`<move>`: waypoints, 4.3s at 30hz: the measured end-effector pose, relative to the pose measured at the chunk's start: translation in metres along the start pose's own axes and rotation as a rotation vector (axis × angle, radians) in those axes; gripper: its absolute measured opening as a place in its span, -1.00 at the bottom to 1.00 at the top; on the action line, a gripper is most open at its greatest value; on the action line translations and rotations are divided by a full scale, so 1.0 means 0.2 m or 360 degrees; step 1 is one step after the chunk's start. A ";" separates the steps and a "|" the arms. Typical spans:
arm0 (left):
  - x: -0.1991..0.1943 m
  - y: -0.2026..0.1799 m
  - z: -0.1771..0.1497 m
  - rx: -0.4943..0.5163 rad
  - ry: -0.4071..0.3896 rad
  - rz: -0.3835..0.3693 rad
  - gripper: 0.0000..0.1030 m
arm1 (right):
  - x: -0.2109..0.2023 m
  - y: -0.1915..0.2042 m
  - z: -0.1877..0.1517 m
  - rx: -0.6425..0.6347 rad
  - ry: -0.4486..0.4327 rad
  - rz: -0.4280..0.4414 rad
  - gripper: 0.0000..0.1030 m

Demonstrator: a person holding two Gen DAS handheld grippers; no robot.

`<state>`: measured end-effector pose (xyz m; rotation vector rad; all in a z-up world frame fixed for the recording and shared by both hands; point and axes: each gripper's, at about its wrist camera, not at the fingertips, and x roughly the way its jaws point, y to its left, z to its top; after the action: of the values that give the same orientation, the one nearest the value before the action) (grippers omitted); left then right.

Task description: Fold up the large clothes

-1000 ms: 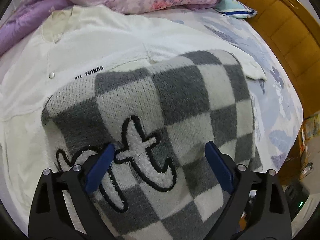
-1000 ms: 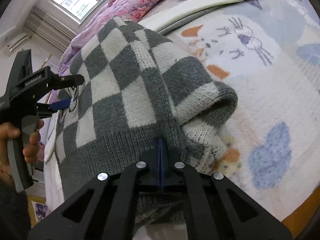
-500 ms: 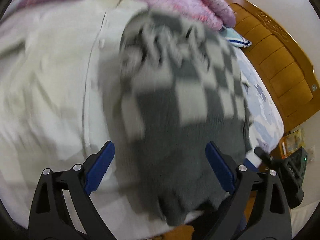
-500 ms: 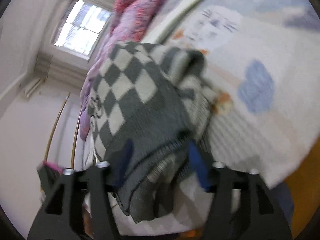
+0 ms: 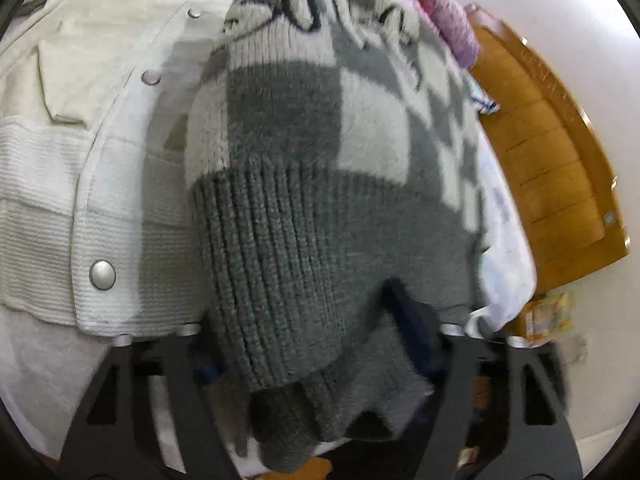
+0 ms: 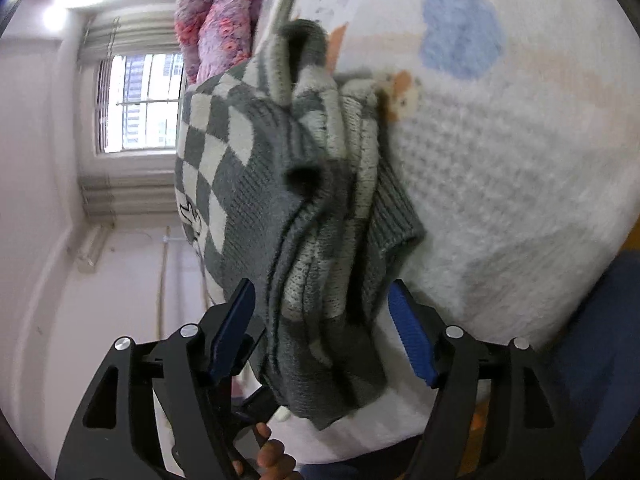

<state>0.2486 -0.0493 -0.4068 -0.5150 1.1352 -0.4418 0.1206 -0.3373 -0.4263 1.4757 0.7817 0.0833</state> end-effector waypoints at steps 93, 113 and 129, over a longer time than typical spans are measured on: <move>0.57 -0.91 0.35 0.0546 0.0075 0.0002 0.45 | -0.64 0.13 0.67 -0.0472 -0.0562 -0.0726 -0.07; -0.54 -0.63 0.03 0.0690 -0.0347 0.0313 0.80 | -0.37 0.91 -0.21 -0.1365 -0.0401 -0.0771 0.46; -1.23 -0.60 -0.29 0.0725 -0.0690 0.0578 0.90 | -0.44 1.31 -0.86 -0.1858 -0.0472 -0.0830 0.85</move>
<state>0.0968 -0.0127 -0.1750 0.0050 0.6575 -0.2412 0.0715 -0.1985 -0.1352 0.1550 0.6545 -0.0718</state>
